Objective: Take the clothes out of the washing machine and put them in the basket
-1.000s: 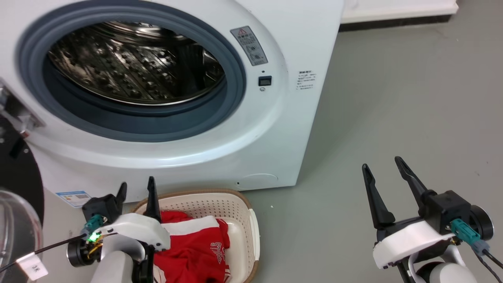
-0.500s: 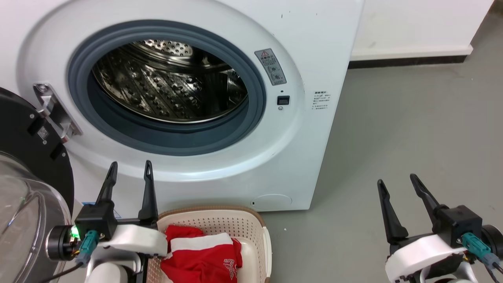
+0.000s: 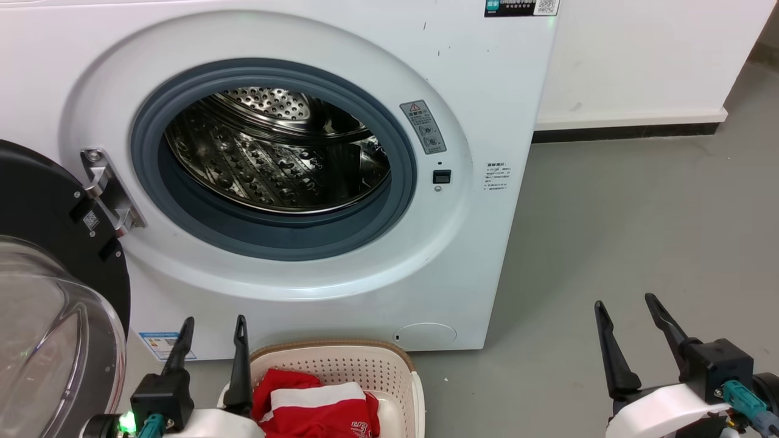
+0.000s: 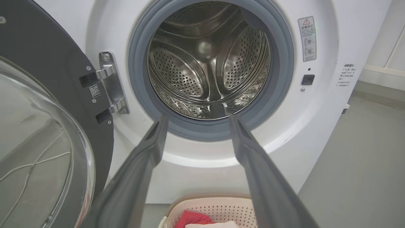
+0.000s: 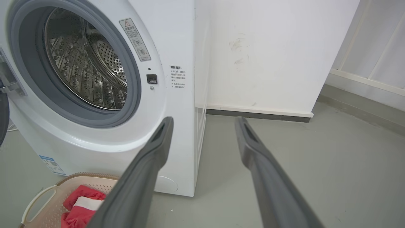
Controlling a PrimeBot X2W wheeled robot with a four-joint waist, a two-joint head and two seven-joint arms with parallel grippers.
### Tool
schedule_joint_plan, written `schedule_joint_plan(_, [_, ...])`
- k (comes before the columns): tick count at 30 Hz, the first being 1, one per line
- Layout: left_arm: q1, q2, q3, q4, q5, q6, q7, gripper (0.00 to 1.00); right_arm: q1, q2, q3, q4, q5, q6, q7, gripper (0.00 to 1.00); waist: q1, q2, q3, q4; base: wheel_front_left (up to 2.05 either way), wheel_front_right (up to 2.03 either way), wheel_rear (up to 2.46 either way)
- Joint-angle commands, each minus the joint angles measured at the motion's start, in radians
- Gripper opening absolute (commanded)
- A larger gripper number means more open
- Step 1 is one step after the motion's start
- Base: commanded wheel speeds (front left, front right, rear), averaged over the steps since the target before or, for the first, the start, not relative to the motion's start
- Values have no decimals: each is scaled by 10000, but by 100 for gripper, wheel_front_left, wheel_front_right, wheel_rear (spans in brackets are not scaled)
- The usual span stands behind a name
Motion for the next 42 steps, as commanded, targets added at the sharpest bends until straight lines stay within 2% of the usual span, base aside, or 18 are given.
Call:
schedule_joint_plan(1, [115, -33, -28, -73, -46, 59, 9, 100, 131, 2, 8, -56, -4, -7, 7, 100, 1, 0, -29, 29, 0, 0, 0])
schedule_joint_plan(32, [26, 101, -176, -1, -343, 203, -145, 100, 164, 1, -119, -85, 208, -7, -2, 100, 1, 0, -5, 103, 0, 0, 0])
schedule_joint_plan(33, [91, 72, -182, 21, -337, 170, -100, 0, 137, 2, -121, -85, 153, 0, 35, 0, 2, 0, -3, 103, 0, 0, 0])
schedule_joint_plan(36, [154, 16, -178, 267, -459, 149, -60, 0, 212, 8, -84, 127, 268, 0, 29, 0, 2, 0, 0, 106, 0, 0, 0])
schedule_joint_plan(42, [-55, -36, -20, 480, -1704, -6, 186, 0, 50, -69, -83, 347, 1718, 0, 54, 0, 2, 0, 17, 128, 0, 0, 0])
